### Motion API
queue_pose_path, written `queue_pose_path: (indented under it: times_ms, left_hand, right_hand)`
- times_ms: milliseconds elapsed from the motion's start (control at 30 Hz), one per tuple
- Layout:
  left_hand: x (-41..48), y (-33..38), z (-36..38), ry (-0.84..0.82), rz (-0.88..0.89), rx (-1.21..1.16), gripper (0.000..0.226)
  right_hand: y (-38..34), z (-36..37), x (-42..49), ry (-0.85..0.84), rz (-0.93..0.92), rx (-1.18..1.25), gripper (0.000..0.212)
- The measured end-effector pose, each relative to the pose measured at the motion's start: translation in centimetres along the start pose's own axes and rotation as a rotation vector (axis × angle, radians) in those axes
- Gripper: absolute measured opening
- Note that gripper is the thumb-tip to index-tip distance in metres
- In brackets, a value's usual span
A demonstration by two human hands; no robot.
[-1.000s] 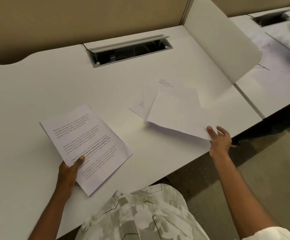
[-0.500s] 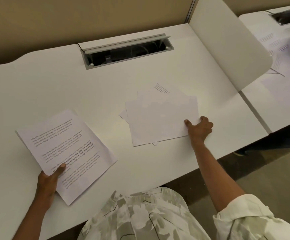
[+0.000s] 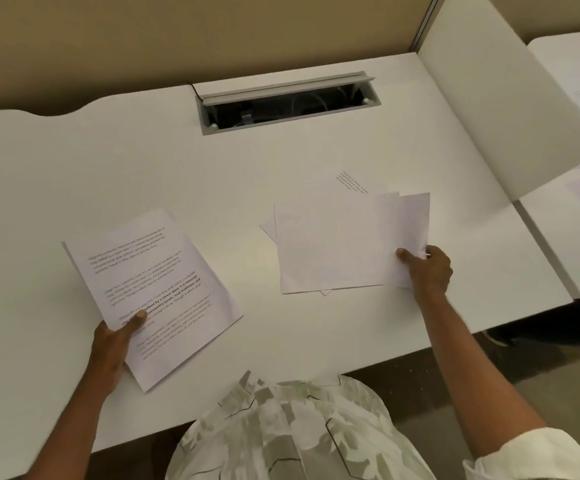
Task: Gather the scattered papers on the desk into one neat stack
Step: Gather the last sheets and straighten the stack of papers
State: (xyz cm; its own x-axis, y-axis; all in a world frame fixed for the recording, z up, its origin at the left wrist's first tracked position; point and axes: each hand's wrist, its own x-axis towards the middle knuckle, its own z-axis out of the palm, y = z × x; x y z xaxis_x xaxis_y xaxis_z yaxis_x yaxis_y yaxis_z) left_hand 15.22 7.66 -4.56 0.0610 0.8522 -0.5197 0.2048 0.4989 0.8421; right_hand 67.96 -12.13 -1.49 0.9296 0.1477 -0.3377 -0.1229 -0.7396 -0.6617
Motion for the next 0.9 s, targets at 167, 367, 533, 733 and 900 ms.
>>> queue_pose_path:
  times_ms: [167, 367, 533, 733, 900]
  left_hand:
    - [-0.2, 0.2, -0.2, -0.024, 0.012, -0.001, 0.030]
    - [-0.3, 0.2, -0.1, -0.020, 0.035, -0.024, 0.026]
    - [-0.2, 0.2, 0.0, -0.040, 0.046, -0.037, 0.027]
    - [0.0, 1.8, -0.5, -0.053, 0.125, -0.040, 0.020]
    - [-0.4, 5.9, 0.0, -0.118, 0.251, -0.049, 0.021]
  right_hand:
    - [-1.7, -2.3, -2.8, 0.028, -0.178, 0.171, 0.054]
    - [-9.6, -8.5, -6.3, -0.029, -0.797, -0.095, 0.028]
    - [-19.1, -11.4, -10.0, -0.405, -0.821, -0.037, 0.024]
    - [-27.0, -9.6, -14.1, -1.019, -0.833, -0.369, 0.036]
    - [-29.9, -3.4, -19.4, -0.750, -1.134, -0.421, 0.006]
